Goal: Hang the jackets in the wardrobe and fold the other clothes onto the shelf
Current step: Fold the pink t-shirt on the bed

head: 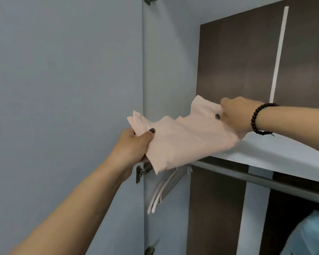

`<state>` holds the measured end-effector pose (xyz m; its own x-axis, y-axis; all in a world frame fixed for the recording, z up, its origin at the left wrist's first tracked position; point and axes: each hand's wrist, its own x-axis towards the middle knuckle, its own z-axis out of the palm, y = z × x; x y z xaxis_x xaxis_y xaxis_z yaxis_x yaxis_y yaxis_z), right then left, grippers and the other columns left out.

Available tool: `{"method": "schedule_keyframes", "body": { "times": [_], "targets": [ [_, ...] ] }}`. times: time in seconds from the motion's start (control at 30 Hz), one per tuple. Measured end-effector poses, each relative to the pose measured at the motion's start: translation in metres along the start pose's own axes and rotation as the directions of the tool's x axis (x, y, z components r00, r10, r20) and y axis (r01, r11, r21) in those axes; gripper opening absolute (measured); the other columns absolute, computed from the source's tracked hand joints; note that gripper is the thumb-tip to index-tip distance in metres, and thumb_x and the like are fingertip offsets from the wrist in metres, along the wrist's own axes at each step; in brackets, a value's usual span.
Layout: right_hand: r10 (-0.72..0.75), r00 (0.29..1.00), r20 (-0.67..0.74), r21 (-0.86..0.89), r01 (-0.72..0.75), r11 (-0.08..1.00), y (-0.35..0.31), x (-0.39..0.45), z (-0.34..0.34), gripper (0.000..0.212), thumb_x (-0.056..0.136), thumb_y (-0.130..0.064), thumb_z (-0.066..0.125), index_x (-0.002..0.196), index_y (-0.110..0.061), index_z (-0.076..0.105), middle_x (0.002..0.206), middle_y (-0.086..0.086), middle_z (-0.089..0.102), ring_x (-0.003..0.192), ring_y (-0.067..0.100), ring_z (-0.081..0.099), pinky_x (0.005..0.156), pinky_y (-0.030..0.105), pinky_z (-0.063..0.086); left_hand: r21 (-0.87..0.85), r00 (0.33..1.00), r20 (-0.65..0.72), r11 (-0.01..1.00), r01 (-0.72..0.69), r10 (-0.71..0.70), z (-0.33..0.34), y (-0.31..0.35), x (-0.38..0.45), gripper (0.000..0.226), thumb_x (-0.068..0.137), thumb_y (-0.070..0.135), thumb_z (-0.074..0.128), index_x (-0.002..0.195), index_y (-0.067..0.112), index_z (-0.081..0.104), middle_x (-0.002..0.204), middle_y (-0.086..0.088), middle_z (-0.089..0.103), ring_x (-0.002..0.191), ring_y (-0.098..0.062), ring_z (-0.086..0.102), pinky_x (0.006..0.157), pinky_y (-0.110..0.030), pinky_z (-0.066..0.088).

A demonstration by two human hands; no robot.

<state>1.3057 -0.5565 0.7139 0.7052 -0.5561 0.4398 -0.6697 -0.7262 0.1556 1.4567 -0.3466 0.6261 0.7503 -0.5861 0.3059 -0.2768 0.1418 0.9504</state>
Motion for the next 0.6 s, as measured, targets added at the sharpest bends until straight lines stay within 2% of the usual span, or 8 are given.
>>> {"method": "schedule_keyframes", "body": {
  "times": [0.07, 0.13, 0.23, 0.33, 0.43, 0.5, 0.6],
  "targets": [
    [-0.026, 0.999, 0.026, -0.016, 0.026, 1.0, 0.008, 0.033, 0.016, 0.028, 0.1, -0.037, 0.036, 0.092, -0.011, 0.036, 0.071, 0.001, 0.039, 0.063, 0.022, 0.045, 0.059, 0.033, 0.036, 0.001, 0.999, -0.035, 1.0, 0.0, 0.0, 0.011, -0.004, 0.023, 0.015, 0.096, 0.018, 0.056, 0.098, 0.008, 0.067, 0.091, -0.011, 0.075, 0.078, -0.024, 0.073, 0.065, -0.04, 0.061],
    [-0.051, 0.998, 0.031, -0.027, 0.052, 0.998, 0.016, 0.065, 0.03, 0.027, 0.101, -0.037, 0.034, 0.093, -0.011, 0.034, 0.071, 0.001, 0.04, 0.059, 0.018, 0.042, 0.058, 0.032, 0.035, -0.011, 0.998, -0.065, 1.0, 0.004, -0.005, 0.023, -0.008, 0.046, 0.012, 0.095, 0.017, 0.058, 0.099, 0.008, 0.067, 0.089, -0.01, 0.075, 0.076, -0.022, 0.073, 0.056, -0.033, 0.059],
    [-0.095, 0.993, 0.067, -0.091, 0.101, 0.991, 0.021, 0.11, 0.055, 0.024, 0.101, -0.035, 0.033, 0.096, -0.011, 0.033, 0.074, 0.0, 0.042, 0.064, 0.019, 0.047, 0.06, 0.032, 0.037, -0.001, 0.993, -0.108, 0.999, 0.044, -0.044, 0.039, -0.016, 0.075, 0.013, 0.092, 0.014, 0.062, 0.099, 0.003, 0.067, 0.09, -0.014, 0.075, 0.076, -0.023, 0.073, 0.054, -0.024, 0.055],
    [-0.131, 0.985, 0.113, -0.135, 0.145, 0.98, 0.024, 0.148, 0.087, 0.021, 0.1, -0.031, 0.037, 0.106, -0.011, 0.041, 0.078, 0.0, 0.043, 0.077, 0.025, 0.051, 0.065, 0.032, 0.039, -0.027, 0.987, -0.132, 0.996, 0.089, -0.092, 0.049, -0.028, 0.096, 0.015, 0.088, 0.011, 0.067, 0.098, -0.001, 0.066, 0.084, -0.016, 0.075, 0.066, -0.02, 0.072, 0.054, -0.022, 0.055],
    [-0.157, 0.975, 0.157, -0.127, 0.177, 0.976, 0.026, 0.18, 0.116, 0.021, 0.097, -0.026, 0.04, 0.111, -0.012, 0.046, 0.093, 0.004, 0.056, 0.077, 0.025, 0.052, 0.066, 0.033, 0.041, 0.023, 0.976, -0.189, 0.993, 0.116, -0.109, 0.055, -0.036, 0.111, 0.02, 0.085, 0.013, 0.072, 0.097, -0.001, 0.066, 0.078, -0.016, 0.074, 0.061, -0.02, 0.069, 0.053, -0.022, 0.054],
    [-0.174, 0.97, 0.17, -0.125, 0.196, 0.973, 0.027, 0.195, 0.132, 0.022, 0.096, -0.025, 0.04, 0.113, -0.012, 0.046, 0.104, 0.007, 0.059, 0.078, 0.025, 0.052, 0.068, 0.032, 0.042, 0.057, 0.968, -0.214, 0.988, 0.144, -0.129, 0.057, -0.039, 0.116, 0.022, 0.083, 0.015, 0.073, 0.096, -0.001, 0.065, 0.068, -0.015, 0.072, 0.052, -0.014, 0.065, 0.048, -0.019, 0.051],
    [-0.212, 0.962, 0.173, -0.092, 0.23, 0.969, 0.025, 0.211, 0.15, 0.025, 0.099, -0.031, 0.036, 0.109, -0.012, 0.048, 0.104, 0.008, 0.058, 0.078, 0.024, 0.05, 0.067, 0.031, 0.04, 0.096, 0.952, -0.269, 0.979, 0.18, -0.148, 0.06, -0.04, 0.12, 0.031, 0.078, 0.023, 0.079, 0.093, 0.0, 0.064, 0.058, -0.01, 0.069, 0.044, -0.009, 0.055, 0.043, -0.018, 0.043]
  ]
}}
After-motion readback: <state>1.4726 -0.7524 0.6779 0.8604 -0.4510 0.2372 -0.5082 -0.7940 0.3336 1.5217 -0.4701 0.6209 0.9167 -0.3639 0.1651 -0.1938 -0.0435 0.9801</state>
